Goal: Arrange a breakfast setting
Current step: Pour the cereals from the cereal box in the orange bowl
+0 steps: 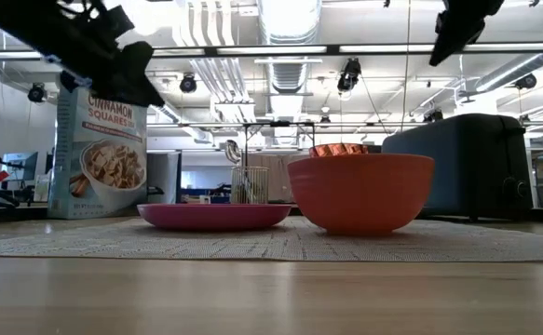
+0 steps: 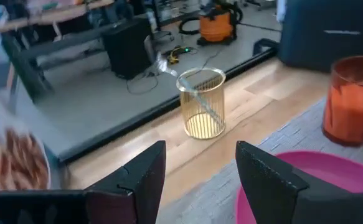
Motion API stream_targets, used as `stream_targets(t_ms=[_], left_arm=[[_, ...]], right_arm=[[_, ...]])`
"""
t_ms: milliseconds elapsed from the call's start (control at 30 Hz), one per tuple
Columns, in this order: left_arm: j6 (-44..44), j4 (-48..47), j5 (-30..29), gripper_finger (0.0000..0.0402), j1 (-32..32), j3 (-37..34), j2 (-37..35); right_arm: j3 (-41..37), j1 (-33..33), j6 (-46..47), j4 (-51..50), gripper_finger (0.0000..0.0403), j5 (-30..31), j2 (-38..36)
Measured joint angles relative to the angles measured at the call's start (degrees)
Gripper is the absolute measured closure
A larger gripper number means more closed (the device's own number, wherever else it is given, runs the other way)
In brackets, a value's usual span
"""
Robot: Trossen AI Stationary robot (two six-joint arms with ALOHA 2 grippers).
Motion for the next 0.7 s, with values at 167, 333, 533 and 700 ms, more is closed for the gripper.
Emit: stream_targets(t_ms=[167,333,533,700], left_arm=[[-11.2,0.1,0.2,0.0223,-0.2,-3.7,0.1],[-17.9,0.5,5.0,0.0223,-2.9,-6.8,0.1],[-32.2,-2.9,2.4,0.0223,-5.9,-8.9,-0.1],[-46.0,-16.8,2.1,0.0228,-5.1,-6.7,-0.1]], right_arm=[[-5.7,0.0,-6.6,13.4,0.0275,0.0,-3.4],[-8.9,-1.0,-15.0,21.9,0.0275,0.0,-2.7],[-9.4,-3.9,-21.3,21.2,0.0275,0.0,0.2],[-9.4,-7.9,-25.3,21.4,0.0275,-0.1,1.7]])
